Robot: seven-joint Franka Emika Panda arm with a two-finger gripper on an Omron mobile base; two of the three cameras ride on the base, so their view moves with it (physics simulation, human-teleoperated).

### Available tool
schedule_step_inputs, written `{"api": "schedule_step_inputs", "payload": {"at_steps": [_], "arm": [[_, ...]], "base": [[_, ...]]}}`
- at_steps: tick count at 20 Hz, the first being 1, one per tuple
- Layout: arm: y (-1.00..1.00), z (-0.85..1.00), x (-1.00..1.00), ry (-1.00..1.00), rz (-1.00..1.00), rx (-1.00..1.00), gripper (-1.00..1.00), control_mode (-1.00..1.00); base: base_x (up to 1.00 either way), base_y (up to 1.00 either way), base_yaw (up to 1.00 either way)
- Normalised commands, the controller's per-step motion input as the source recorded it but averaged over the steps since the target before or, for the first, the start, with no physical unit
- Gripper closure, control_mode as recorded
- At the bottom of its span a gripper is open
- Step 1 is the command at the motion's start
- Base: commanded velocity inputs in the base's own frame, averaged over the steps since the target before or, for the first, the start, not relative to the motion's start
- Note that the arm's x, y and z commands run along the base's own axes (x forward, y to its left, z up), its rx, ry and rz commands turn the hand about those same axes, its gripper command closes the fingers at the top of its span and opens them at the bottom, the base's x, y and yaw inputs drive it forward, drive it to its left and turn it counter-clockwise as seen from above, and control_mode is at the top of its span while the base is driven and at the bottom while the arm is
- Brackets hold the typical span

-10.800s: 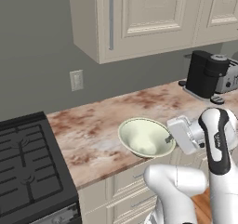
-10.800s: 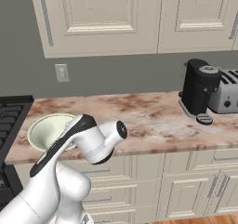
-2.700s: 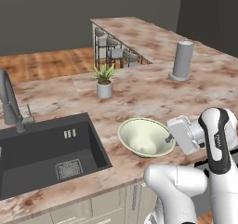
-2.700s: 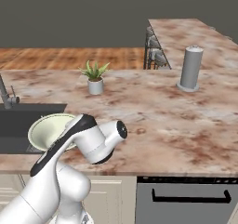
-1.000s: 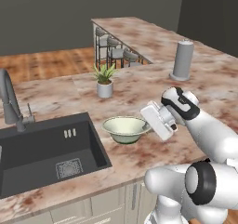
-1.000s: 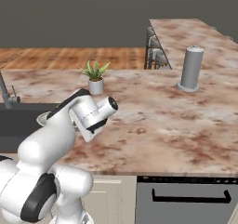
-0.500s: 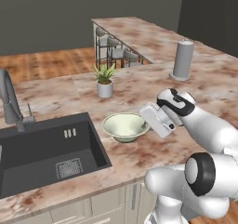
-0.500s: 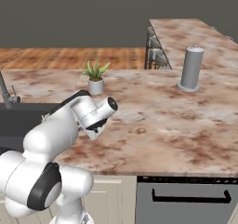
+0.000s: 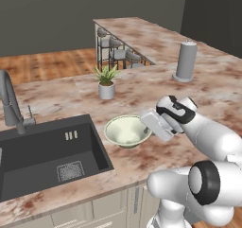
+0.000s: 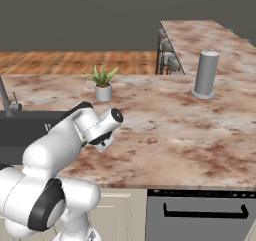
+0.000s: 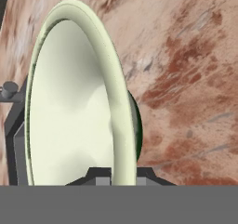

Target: Pick the cup and bowl from the counter and place them on the counter next to the sink.

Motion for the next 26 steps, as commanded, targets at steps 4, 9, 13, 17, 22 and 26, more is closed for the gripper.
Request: {"api": "schedule_step_inputs", "payload": {"at_steps": [4, 9, 13, 17, 22, 26], "arm": [[0.00, 0.00, 0.00, 0.06, -0.02, -0.02, 1.00, -1.00], [0.01, -0.14, 0.00, 0.07, -0.05, -0.01, 1.00, -1.00], [0.06, -0.33, 0.00, 0.15, -0.07, 0.00, 1.00, -1.00], [0.00, -0.37, 0.00, 0.06, -0.07, 0.00, 1.00, -1.00], [0.00, -0.38, 0.00, 0.00, -0.05, 0.00, 1.00, -1.00], [0.01, -0.09, 0.00, 0.00, -0.02, 0.00, 1.00, -1.00]], "base": [[0.00, 0.00, 0.00], [0.00, 0.00, 0.00], [0.00, 0.00, 0.00], [0.00, 0.00, 0.00], [0.00, 0.00, 0.00], [0.00, 0.00, 0.00]]}}
